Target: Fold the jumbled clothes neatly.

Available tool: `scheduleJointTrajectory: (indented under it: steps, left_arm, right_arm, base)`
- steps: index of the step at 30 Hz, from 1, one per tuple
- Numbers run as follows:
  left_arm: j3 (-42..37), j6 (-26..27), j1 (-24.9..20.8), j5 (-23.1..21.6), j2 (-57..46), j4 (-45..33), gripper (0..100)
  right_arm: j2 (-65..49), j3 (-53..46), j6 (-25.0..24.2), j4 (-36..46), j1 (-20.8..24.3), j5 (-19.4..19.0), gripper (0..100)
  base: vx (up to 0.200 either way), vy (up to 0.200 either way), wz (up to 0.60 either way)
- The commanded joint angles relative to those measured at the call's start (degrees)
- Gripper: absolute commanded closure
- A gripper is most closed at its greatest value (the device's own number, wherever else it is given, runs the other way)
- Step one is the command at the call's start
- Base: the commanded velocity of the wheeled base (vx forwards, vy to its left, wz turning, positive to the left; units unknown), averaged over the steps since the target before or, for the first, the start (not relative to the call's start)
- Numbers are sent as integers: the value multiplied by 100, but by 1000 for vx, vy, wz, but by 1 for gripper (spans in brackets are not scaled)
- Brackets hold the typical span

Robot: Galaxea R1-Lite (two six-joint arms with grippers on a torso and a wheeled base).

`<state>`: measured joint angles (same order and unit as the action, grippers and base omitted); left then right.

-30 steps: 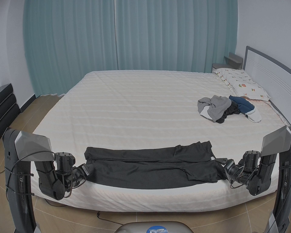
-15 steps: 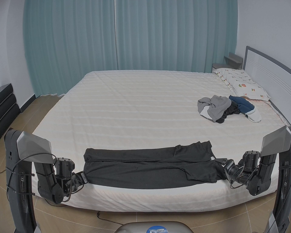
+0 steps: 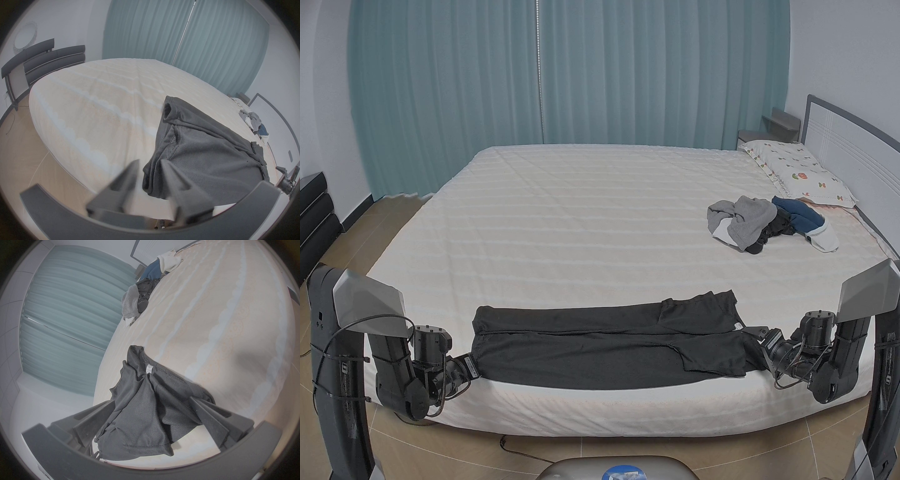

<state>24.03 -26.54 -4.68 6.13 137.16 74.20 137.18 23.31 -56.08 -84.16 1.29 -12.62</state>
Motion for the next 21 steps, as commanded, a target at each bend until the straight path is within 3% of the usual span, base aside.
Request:
scheduleJointTrajectory:
  steps: [1, 9, 12, 15, 18, 21]
  left_arm:
    - [-12, -62, 37, -68, -260, -2, 0]
    - [23, -167, 143, -473, -813, 24, 0]
    - [199, -827, 152, -481, -866, 129, 0]
    - [216, -914, 204, -508, -919, 85, 0]
    - [225, -906, 204, -525, -892, 68, 0]
    - [304, -923, 213, -824, -866, 59, 0]
  right_arm:
    - [2, 7, -9, -4, 3, -13, 0]
    - [10, 16, -35, -100, -6, -21, 0]
    - [-7, 60, -290, -320, -76, 14, 0]
    - [-95, 77, -861, -425, -138, 22, 0]
    - [-104, 60, -870, -478, -156, 14, 0]
    - [-86, 51, -870, -478, -156, 14, 0]
  base:
    - [0, 0, 0]
    - [0, 0, 0]
    - [0, 0, 0]
    - [200, 0, 0]
    - [200, 0, 0]
    - [200, 0, 0]
